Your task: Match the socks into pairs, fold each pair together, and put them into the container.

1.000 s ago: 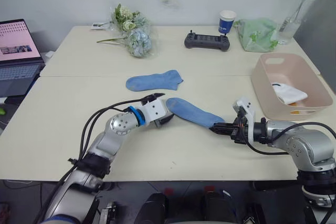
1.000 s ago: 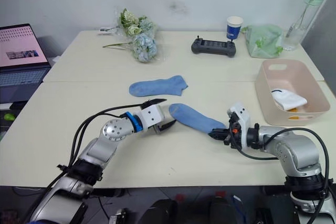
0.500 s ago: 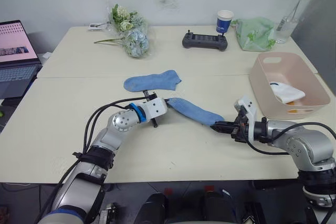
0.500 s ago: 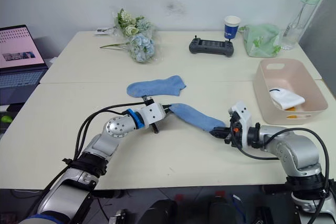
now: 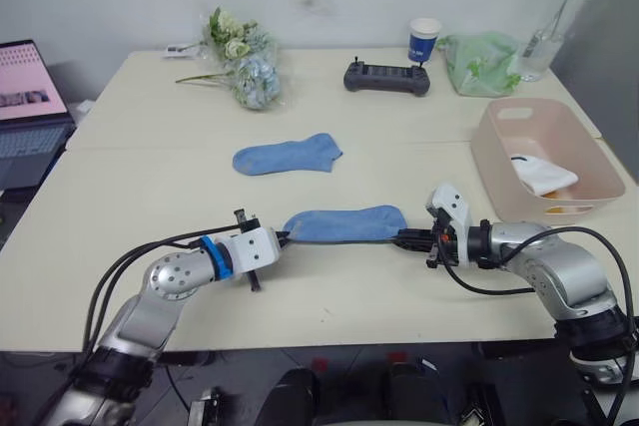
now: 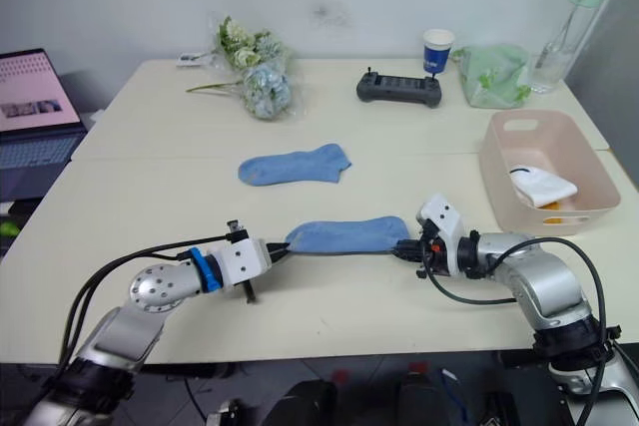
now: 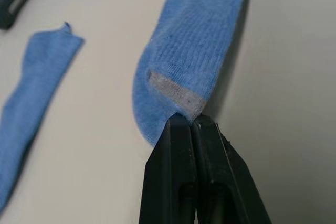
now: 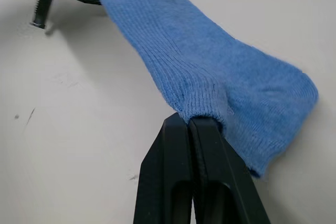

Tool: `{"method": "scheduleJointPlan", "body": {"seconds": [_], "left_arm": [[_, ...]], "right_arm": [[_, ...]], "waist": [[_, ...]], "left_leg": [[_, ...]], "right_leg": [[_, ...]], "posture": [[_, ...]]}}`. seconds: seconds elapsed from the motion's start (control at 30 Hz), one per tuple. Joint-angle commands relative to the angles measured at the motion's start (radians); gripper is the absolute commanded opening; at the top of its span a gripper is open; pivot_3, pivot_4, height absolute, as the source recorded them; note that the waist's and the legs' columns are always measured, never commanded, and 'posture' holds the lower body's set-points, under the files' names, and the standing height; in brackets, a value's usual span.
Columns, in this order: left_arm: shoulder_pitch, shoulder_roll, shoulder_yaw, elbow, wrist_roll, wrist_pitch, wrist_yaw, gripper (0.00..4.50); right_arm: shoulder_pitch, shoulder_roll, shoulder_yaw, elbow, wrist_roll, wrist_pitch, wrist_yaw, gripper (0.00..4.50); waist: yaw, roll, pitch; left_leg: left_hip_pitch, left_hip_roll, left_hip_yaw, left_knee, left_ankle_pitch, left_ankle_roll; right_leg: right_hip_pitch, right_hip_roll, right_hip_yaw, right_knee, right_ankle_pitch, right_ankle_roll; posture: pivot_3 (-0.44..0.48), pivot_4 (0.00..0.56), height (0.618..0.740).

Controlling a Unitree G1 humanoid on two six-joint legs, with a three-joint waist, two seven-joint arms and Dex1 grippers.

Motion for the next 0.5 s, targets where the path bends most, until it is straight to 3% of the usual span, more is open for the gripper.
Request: {"method": "scheduleJointPlan", "body": {"seconds": [0.03, 0.23, 0.27, 0.3, 0.47, 0.5], "left_arm": [[0.091, 0.023, 0.035, -0.185, -0.014, 0.092, -0.005, 0.02], [0.181, 0.012, 0.022, -0.250, 0.038, 0.141, 0.030, 0.02], [0.179, 0.012, 0.019, -0.240, 0.048, 0.136, 0.034, 0.00], [0.175, 0.012, 0.018, -0.232, 0.055, 0.131, 0.036, 0.00], [0.165, 0.026, 0.039, -0.198, 0.056, 0.100, 0.029, 0.00], [0.167, 0.033, 0.048, -0.191, 0.051, 0.090, 0.024, 0.00]], "right_arm": [[0.029, -0.061, -0.020, -0.082, 0.043, 0.031, 0.056, 0.00], [0.103, -0.147, 0.002, -0.155, 0.076, 0.072, 0.109, 0.00], [0.105, -0.150, 0.000, -0.163, 0.081, 0.077, 0.110, 0.48], [0.105, -0.152, -0.003, -0.169, 0.089, 0.081, 0.113, 0.63], [0.117, -0.230, -0.015, -0.196, 0.084, 0.053, 0.179, 2.34], [0.124, -0.260, -0.013, -0.197, 0.069, 0.021, 0.203, 2.34]], "waist": [[0.008, 0.000, 0.000], [0.012, 0.000, 0.000], [0.012, 0.000, 0.000], [0.012, 0.000, 0.000], [0.012, 0.000, 0.000], [0.012, 0.000, 0.000]], "left_leg": [[0.000, 0.000, 0.000, 0.000, 0.000, 0.000], [0.001, 0.000, 0.000, 0.000, -0.002, 0.003], [0.001, 0.000, 0.000, 0.000, -0.002, 0.004], [0.001, 0.000, 0.000, 0.000, -0.002, 0.004], [0.001, 0.001, 0.000, 0.000, -0.002, 0.004], [0.001, 0.001, 0.000, 0.000, -0.002, 0.003]], "right_leg": [[0.000, 0.000, 0.000, 0.000, 0.000, 0.000], [0.002, 0.000, -0.001, 0.000, 0.000, 0.000], [0.002, 0.000, -0.001, 0.000, 0.000, 0.000], [0.003, 0.000, -0.002, -0.001, 0.000, 0.000], [0.003, 0.001, -0.002, -0.001, 0.000, 0.000], [0.003, 0.000, -0.002, -0.001, 0.000, 0.000]], "posture": [[0.000, 0.150, 0.740], [0.000, 0.150, 0.740], [0.000, 0.150, 0.740], [0.000, 0.150, 0.740], [0.000, 0.150, 0.740], [0.000, 0.150, 0.740]]}}
